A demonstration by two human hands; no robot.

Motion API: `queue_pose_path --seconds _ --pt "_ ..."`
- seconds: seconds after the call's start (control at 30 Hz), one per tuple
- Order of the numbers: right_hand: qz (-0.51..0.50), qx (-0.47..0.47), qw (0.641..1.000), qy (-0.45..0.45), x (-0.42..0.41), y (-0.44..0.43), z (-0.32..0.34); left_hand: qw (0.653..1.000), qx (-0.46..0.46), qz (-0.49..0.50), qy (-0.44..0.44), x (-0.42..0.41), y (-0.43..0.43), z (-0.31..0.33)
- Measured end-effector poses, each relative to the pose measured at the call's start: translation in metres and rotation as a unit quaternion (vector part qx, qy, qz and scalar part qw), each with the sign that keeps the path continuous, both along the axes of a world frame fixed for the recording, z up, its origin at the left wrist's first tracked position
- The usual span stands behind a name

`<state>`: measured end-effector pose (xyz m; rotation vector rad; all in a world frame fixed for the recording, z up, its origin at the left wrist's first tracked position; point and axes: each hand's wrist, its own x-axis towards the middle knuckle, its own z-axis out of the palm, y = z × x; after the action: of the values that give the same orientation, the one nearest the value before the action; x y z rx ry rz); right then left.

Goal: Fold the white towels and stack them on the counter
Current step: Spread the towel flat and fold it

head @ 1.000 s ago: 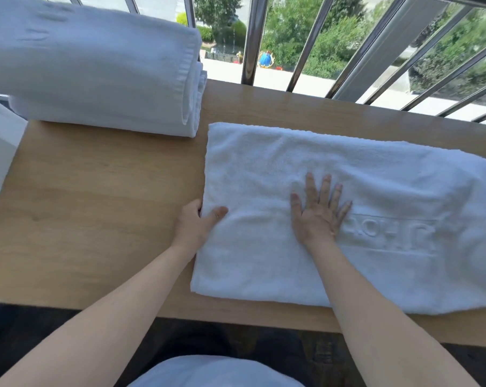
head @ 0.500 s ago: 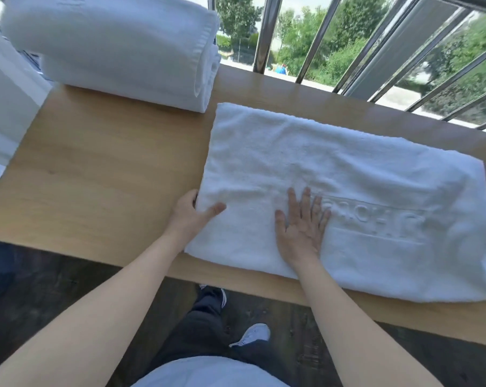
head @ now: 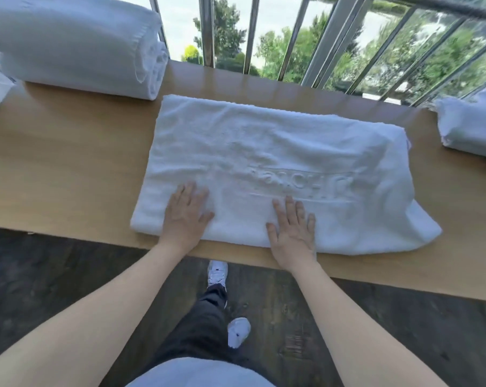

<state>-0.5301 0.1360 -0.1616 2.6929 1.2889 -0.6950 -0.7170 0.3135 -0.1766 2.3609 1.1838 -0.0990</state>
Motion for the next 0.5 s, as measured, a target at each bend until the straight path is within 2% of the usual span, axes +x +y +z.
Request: queue_pose_path --seconds 0.1,0.2,0.37,0.5 --pt "-0.031 0.023 0.999 0.012 0.017 -0.006 0.004 0.997 0.029 -0.064 0.029 0.037 -0.024 -0.005" --pt "-0.060 0.044 0.997 0.008 0.037 -0.015 0.009 0.989 0.041 -0.139 -0.013 0.082 -0.036 -0.007" --pt "-0.117 0.104 0.987 -0.037 0.077 -0.039 0.026 0.967 0.022 -0.253 -0.012 0.168 -0.060 -0.010" --pt "-0.214 0.127 0.967 -0.055 0.117 -0.055 0.037 0.949 -0.031 -0.311 -0.043 0.221 -0.075 -0.001"
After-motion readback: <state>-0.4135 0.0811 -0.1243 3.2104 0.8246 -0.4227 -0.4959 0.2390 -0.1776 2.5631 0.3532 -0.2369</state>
